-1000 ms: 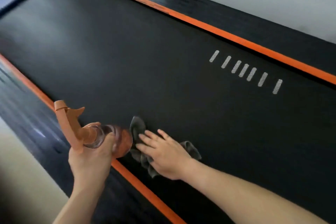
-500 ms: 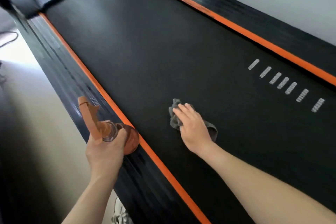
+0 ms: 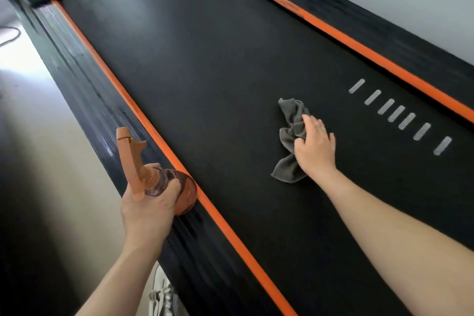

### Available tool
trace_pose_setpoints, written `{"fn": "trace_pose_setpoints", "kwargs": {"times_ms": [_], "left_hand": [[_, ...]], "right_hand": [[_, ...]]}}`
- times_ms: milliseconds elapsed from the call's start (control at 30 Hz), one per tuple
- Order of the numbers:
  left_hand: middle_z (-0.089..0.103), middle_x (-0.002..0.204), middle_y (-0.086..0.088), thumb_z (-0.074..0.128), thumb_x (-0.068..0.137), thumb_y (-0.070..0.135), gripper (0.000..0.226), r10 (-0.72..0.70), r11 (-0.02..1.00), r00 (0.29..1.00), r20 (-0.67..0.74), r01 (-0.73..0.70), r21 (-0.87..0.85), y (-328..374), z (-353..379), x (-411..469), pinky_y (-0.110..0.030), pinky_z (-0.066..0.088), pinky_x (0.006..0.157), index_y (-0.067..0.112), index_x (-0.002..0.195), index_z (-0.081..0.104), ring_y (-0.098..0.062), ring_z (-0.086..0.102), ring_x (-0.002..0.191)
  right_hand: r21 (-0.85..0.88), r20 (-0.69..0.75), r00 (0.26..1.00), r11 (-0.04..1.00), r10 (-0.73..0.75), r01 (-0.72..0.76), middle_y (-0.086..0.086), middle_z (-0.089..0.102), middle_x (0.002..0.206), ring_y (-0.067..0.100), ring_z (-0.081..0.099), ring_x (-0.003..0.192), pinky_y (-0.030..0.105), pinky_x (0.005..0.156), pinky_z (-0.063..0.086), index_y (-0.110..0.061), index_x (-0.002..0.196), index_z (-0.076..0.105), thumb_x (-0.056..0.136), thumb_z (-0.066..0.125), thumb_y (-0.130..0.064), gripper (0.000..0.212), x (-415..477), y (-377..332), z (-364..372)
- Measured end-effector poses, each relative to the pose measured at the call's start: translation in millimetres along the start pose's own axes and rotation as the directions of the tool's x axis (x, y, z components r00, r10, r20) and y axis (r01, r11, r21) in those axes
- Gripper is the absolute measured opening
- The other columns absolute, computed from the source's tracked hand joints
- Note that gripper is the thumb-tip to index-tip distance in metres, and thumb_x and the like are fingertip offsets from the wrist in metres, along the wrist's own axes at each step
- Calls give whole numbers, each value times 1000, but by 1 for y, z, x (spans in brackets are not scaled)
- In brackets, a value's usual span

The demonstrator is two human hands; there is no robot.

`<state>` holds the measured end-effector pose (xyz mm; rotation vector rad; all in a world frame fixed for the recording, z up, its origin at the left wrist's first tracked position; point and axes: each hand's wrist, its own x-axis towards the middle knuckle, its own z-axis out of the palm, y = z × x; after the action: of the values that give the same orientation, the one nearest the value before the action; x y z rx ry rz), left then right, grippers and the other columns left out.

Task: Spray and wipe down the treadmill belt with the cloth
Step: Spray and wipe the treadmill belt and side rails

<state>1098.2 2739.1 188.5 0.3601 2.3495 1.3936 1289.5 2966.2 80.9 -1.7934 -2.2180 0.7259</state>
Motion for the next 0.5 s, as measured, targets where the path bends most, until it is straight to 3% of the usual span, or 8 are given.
{"fn": "trace_pose_setpoints", "kwargs": {"times_ms": [100, 167, 234, 267, 334, 400, 434, 501], "left_hand": [[64, 90, 10, 75, 81, 11, 54, 26, 999, 1000, -1, -26, 28, -1, 2, 1, -37, 50, 87, 62, 83, 56, -22, 63, 91], [65, 92, 8, 75, 81, 12, 62, 44, 998, 999, -5, -44, 47, 0, 2, 0, -41, 51, 90, 69, 80, 53, -24, 64, 93], [66, 92, 9, 76, 80, 14, 49, 44, 997, 999, -2, -44, 58, -4, 1, 2, -41, 51, 90, 59, 84, 57, -24, 64, 95], [66, 92, 9, 76, 80, 14, 43, 32, 998, 999, -1, -32, 61, -5, 0, 3, -40, 51, 89, 53, 86, 58, -24, 64, 95], [66, 92, 9, 76, 80, 13, 39, 22, 998, 1000, 18, -23, 52, -8, -2, 5, -38, 51, 87, 45, 89, 57, -22, 64, 94], [66, 91, 9, 76, 80, 12, 39, 30, 999, 999, 22, -31, 33, -6, -2, 5, -34, 49, 84, 44, 91, 57, -20, 64, 92], [65, 90, 11, 76, 81, 12, 39, 35, 999, 999, 15, -35, 29, -7, -2, 4, -31, 46, 83, 44, 90, 56, -19, 63, 92], [63, 90, 13, 77, 80, 14, 40, 39, 999, 999, 9, -40, 25, -8, 0, 4, -29, 45, 83, 45, 90, 54, -16, 61, 90]], "right_hand": [[61, 30, 968, 967, -250, 248, 18, 52, 145, 34, 44, 139, 50, 113, 33, -5, 137, 56, 82, 35, -21, 60, -39, -19, 37], [207, 85, 887, 879, -454, 430, 19, 63, 131, 36, 57, 126, 48, 106, 45, -4, 122, 67, 77, 38, -17, 55, -86, -35, 57], [362, 148, 800, 785, -581, 503, 13, 69, 123, 29, 60, 122, 37, 106, 44, -8, 109, 72, 74, 42, -14, 47, -132, -42, 67], [451, 174, 787, 758, -592, 471, 9, 70, 120, 23, 60, 121, 33, 107, 42, -11, 104, 74, 73, 43, -14, 44, -150, -42, 66], [593, 208, 845, 750, -493, 291, 1, 73, 113, 9, 61, 119, 29, 106, 44, -19, 94, 76, 70, 43, -20, 41, -171, -38, 57], [654, 158, 924, 738, -349, 167, -6, 74, 104, 5, 65, 108, 20, 99, 47, -23, 87, 76, 69, 42, -22, 39, -156, -36, 41], [658, 91, 958, 739, -273, 148, -7, 73, 104, 8, 66, 106, 16, 98, 45, -22, 89, 77, 70, 44, -19, 38, -142, -37, 34], [612, -30, 989, 780, -145, 133, -3, 67, 119, 14, 59, 121, 16, 107, 38, -13, 109, 74, 77, 48, -6, 41, -101, -41, 24]]}}
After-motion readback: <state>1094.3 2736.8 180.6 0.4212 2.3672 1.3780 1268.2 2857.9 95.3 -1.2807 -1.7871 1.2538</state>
